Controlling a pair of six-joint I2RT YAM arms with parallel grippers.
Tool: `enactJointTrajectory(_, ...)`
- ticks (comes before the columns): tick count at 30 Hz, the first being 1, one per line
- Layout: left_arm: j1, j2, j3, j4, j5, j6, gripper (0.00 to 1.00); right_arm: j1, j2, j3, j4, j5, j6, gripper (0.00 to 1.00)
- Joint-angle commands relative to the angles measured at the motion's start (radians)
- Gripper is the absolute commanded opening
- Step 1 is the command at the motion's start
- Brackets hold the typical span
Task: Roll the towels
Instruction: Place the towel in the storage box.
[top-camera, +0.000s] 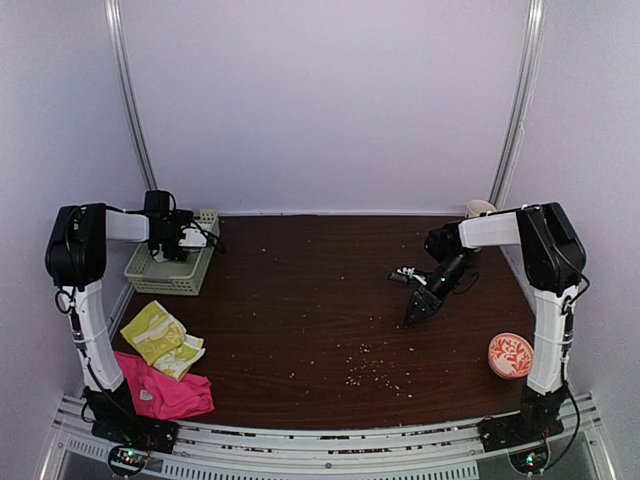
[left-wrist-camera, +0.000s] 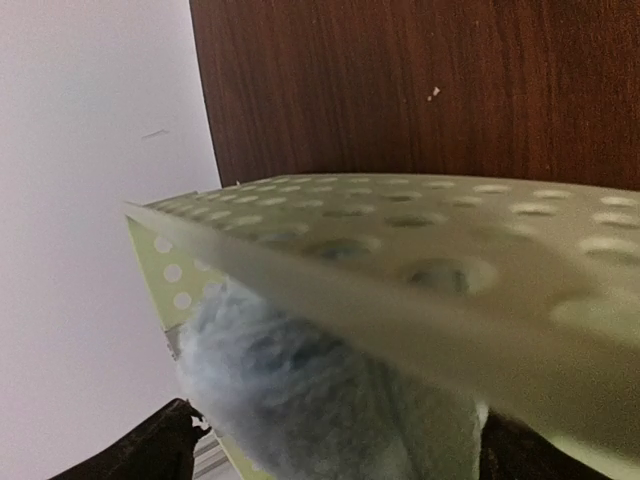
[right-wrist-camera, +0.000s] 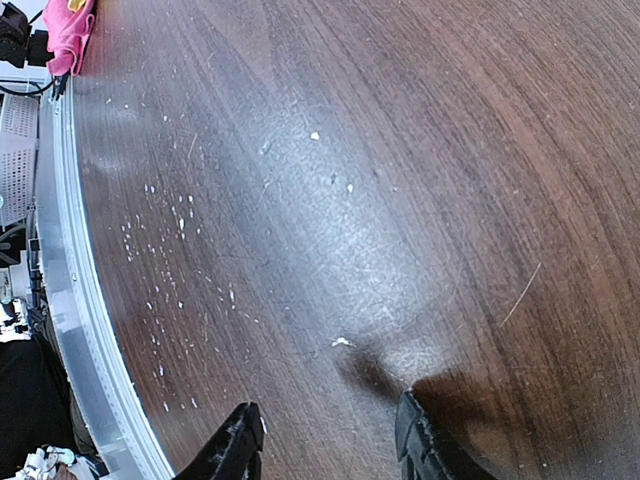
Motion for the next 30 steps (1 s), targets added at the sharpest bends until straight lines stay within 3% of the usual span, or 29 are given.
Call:
enactJointTrajectory(1, -0.006, -0.026, -0.017, 0.019, 0.004, 0.024, 0.98, 0.003, 0.027, 0.011, 0.000, 0.046, -0.012, 0.47)
enactJointTrajectory(21, -0.008, -0.091, 0.027, -0.140, 0.043, -0.042, 0.98, 0.003, 0.027, 0.028, -0.034, 0.047, -0.030, 0.48)
enactJointTrajectory(30, -0.007, -0.111, 0.003, -0.141, -0.006, -0.048, 0.98, 0.003, 0.033, 0.038, -0.050, 0.036, -0.042, 0.48)
